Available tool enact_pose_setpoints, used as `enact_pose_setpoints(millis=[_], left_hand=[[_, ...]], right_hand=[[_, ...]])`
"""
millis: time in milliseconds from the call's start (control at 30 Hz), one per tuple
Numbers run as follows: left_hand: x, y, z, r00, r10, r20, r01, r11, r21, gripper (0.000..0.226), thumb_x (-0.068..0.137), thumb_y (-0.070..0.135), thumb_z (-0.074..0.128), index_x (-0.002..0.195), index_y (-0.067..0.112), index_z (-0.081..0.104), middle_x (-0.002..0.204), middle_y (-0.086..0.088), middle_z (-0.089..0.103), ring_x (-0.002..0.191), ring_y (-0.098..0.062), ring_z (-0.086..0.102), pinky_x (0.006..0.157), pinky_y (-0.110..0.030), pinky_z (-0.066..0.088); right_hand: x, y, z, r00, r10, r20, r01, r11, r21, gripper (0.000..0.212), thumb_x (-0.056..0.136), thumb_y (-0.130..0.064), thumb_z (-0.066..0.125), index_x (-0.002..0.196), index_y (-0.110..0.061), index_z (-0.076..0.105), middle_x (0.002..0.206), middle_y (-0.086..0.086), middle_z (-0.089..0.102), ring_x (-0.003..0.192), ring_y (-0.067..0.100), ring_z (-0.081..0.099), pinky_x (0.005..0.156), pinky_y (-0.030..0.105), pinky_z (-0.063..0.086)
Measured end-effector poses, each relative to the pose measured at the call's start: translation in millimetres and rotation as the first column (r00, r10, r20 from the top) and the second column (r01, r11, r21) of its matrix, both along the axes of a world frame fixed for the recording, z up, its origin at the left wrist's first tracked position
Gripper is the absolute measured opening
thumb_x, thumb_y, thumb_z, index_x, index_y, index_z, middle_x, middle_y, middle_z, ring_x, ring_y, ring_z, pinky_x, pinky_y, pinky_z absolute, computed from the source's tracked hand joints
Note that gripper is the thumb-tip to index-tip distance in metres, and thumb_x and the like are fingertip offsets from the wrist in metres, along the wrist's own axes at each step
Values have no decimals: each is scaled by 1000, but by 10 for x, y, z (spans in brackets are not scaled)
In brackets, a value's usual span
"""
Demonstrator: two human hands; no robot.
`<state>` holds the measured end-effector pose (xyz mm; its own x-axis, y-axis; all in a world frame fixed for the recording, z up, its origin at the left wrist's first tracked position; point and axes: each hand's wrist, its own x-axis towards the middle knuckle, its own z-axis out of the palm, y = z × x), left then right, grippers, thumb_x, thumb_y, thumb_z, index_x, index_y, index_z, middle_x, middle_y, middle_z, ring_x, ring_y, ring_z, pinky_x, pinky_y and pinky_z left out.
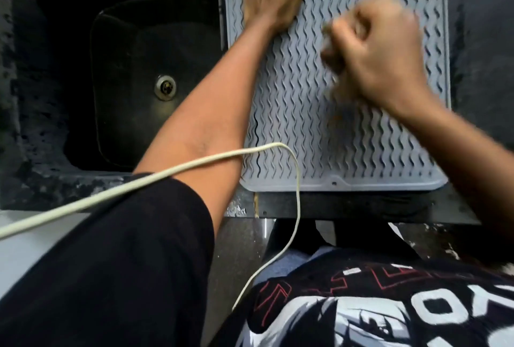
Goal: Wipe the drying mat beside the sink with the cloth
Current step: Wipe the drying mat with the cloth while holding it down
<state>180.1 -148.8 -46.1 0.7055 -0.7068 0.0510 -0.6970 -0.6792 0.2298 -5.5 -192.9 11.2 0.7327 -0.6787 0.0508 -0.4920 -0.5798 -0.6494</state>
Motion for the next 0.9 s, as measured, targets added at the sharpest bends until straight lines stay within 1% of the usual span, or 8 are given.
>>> enact_pose_setpoints(millis=[67,133,233,400,500,667,800,900], left_hand=[[-17,30,14,1000,11,13,-10,1000,-12,30,98,34,30,108,25,56,121,-1,60,112,-15,51,93,-20,30],[-64,55,29,999,2,33,-2,1000,-13,37,98,34,29,124,24,53,134,1,54,124,-14,46,102,-21,28],[-249,177,7,999,-7,36,7,1000,26,50,99,33,27,148,22,31,155,3,31,145,-14,24,120,-31,11],[-397,353,-38,999,-36,-22,38,995,90,57,101,38,23,153,18,11,162,0,13,150,-18,8,122,-37,3],[-402,345,-21,999,-36,-28,39,993,114,57,101,38,21,154,19,10,162,1,11,150,-17,6,122,-37,3],[-418,361,-12,999,-27,-24,29,993,115,56,101,37,20,154,20,12,161,1,14,150,-17,8,122,-36,4],[-448,349,25,999,-17,-37,22,990,141,56,102,37,20,154,18,9,162,0,11,150,-18,5,123,-38,2],[-548,381,29,998,-18,-57,26,989,148,58,102,38,20,154,17,6,162,-2,7,150,-20,3,122,-40,0]], right_hand=[[337,-195,47,1000,-16,-17,16,1000,-23,46,91,-51,44,112,-14,58,119,11,57,108,22,53,88,36,42],[487,-241,-18,987,41,-157,-52,996,-69,61,91,-55,45,137,-15,42,145,10,41,134,27,36,109,42,29],[446,-163,-196,949,143,-280,-199,963,-180,64,97,-43,43,148,-11,24,156,10,22,143,26,19,113,35,10],[359,-96,-310,965,72,-252,-166,912,-376,45,93,-35,41,123,-4,54,134,14,49,125,32,41,101,50,31],[97,103,-348,969,133,-207,-207,896,-393,40,91,-35,45,102,-1,63,116,16,58,104,31,52,81,43,41],[-747,693,-269,960,182,-215,-264,846,-463,26,88,-27,54,83,-4,65,91,15,65,77,31,59,57,31,38],[-1011,847,-53,902,302,-309,-390,878,-278,26,85,-28,58,75,-5,66,84,12,63,73,32,59,55,31,38],[-699,525,86,938,229,-259,-249,968,-44,28,88,-38,55,72,-18,66,66,-3,60,54,15,51,55,22,33]])
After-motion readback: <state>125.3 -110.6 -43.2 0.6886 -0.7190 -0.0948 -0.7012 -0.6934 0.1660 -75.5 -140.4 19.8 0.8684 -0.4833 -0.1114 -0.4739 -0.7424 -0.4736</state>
